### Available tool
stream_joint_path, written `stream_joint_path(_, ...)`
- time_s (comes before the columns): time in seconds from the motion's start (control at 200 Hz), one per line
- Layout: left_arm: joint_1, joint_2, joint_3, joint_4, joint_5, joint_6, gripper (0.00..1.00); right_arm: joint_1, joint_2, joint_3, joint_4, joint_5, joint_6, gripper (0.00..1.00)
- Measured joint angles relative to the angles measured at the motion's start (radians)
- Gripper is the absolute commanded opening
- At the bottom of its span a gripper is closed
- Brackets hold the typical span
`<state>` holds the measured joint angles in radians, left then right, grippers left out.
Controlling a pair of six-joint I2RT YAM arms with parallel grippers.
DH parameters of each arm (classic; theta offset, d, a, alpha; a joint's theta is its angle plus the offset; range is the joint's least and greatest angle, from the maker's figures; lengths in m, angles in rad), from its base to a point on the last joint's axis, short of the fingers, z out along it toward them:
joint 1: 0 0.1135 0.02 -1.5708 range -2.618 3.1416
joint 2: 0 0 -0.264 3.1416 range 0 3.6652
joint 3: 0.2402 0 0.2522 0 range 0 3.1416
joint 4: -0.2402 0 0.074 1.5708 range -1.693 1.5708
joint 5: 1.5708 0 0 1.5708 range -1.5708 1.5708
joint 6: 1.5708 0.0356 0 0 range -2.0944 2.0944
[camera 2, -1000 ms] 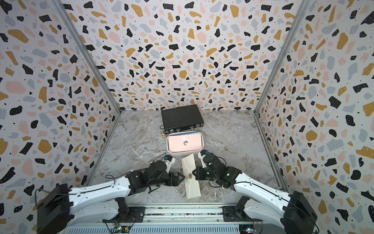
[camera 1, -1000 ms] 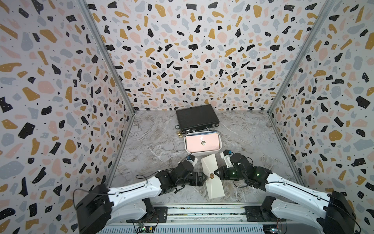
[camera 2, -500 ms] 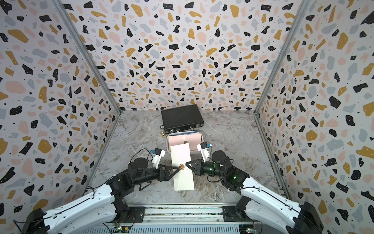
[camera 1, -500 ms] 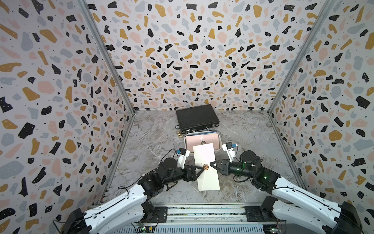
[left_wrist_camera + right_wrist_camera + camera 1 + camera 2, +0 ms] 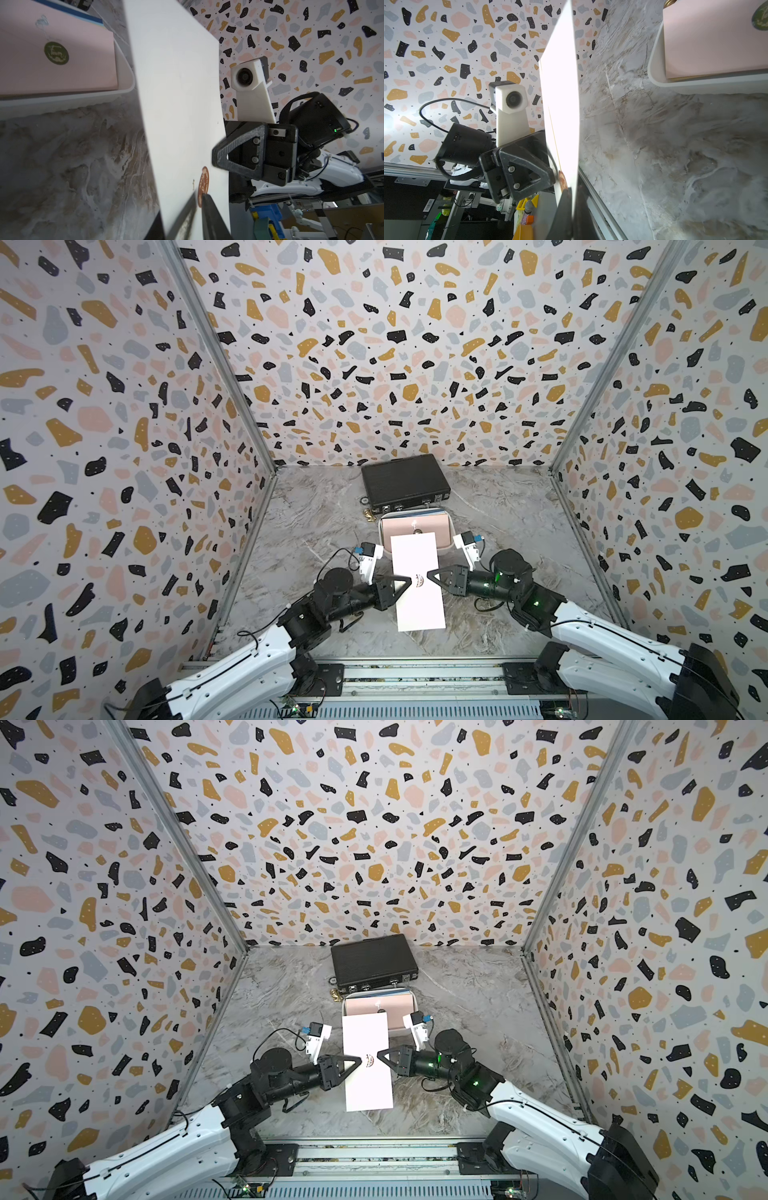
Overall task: Put the sealed envelopes into the storage box
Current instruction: Pick up the envelope from the center of the board, then place the envelope in the storage box.
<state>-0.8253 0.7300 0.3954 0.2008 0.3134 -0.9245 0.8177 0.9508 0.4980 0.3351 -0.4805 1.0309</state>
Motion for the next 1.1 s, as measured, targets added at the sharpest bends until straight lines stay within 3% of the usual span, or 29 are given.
stream_joint_path(0.03,0.000,-0.001,0.000,0.001,0.002,-0.002,0.00,0.000,0.000,0.000,0.001,-0.001,0.000,0.00)
stream_joint_path(0.065,0.000,-0.002,0.000,0.002,0.001,0.000,0.00,-0.002,0.002,0.000,-0.001,0.000,0.000,0.00)
stream_joint_path(0.155,0.000,-0.008,0.025,-0.052,-0.006,0.018,0.00,-0.014,0.005,0.000,-0.020,-0.006,-0.014,0.28)
stream_joint_path(0.235,0.004,-0.001,0.098,-0.178,-0.018,0.081,0.00,-0.034,0.003,0.014,-0.116,0.005,-0.081,0.37)
stream_joint_path(0.395,0.049,0.116,0.393,-0.513,-0.055,0.288,0.00,-0.075,-0.032,0.088,-0.431,0.159,-0.313,0.36)
stream_joint_path(0.596,0.080,0.377,0.830,-0.892,-0.171,0.692,0.00,-0.079,-0.049,0.117,-0.668,0.358,-0.529,0.36)
stream_joint_path(0.871,0.090,0.785,1.284,-1.241,-0.251,1.339,0.00,-0.079,-0.038,0.073,-0.736,0.426,-0.607,0.36)
stream_joint_path(1.101,0.102,1.110,1.566,-1.382,-0.282,1.649,0.00,-0.079,-0.061,0.029,-0.761,0.436,-0.625,0.35)
